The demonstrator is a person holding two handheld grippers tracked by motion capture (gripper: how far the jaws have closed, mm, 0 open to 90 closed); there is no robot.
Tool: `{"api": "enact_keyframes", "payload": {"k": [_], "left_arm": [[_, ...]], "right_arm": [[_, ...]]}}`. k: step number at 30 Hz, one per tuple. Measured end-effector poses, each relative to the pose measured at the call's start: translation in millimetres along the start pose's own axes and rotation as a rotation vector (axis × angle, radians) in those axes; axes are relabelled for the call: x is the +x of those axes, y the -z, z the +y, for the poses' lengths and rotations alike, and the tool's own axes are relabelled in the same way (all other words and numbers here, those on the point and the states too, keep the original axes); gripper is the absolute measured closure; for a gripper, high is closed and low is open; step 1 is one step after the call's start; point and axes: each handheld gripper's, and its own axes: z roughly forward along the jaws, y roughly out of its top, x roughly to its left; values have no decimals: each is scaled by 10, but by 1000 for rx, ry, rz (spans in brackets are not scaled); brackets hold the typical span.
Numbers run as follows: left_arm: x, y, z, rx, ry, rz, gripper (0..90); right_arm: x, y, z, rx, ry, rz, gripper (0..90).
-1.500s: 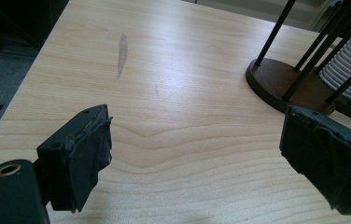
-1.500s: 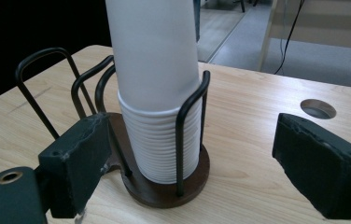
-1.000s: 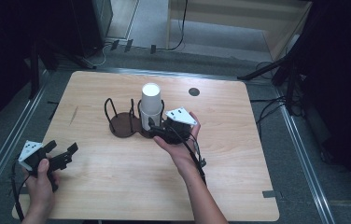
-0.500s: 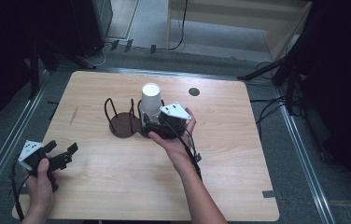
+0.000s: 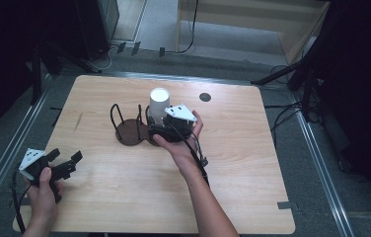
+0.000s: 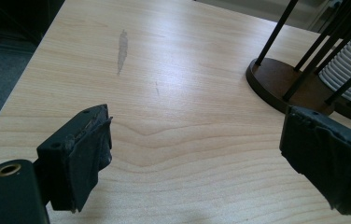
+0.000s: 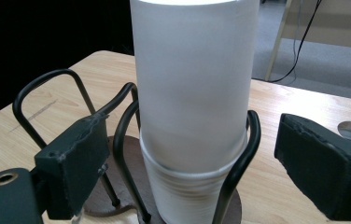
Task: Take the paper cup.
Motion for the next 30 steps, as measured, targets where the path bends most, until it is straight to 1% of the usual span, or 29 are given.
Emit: {"api": "enact_keyframes", "payload": {"k": [8, 16, 19, 25, 30], "left_arm": [[4, -2, 1, 1, 5, -3, 95], [6, -4, 2, 4, 6, -3, 95], [6, -6, 3, 4, 6, -3, 95], [8, -7, 4, 6, 7, -3, 96], [9, -9, 4, 7, 11, -3, 96]], "right_arm": [[23, -86, 31, -3, -10, 2, 98], [35, -172, 83, -19, -43, 11, 107], [35, -194, 99, -27, -47, 14, 117], [48, -269, 142, -33, -50, -3, 136], [40, -332, 133, -21, -53, -15, 145]]}}
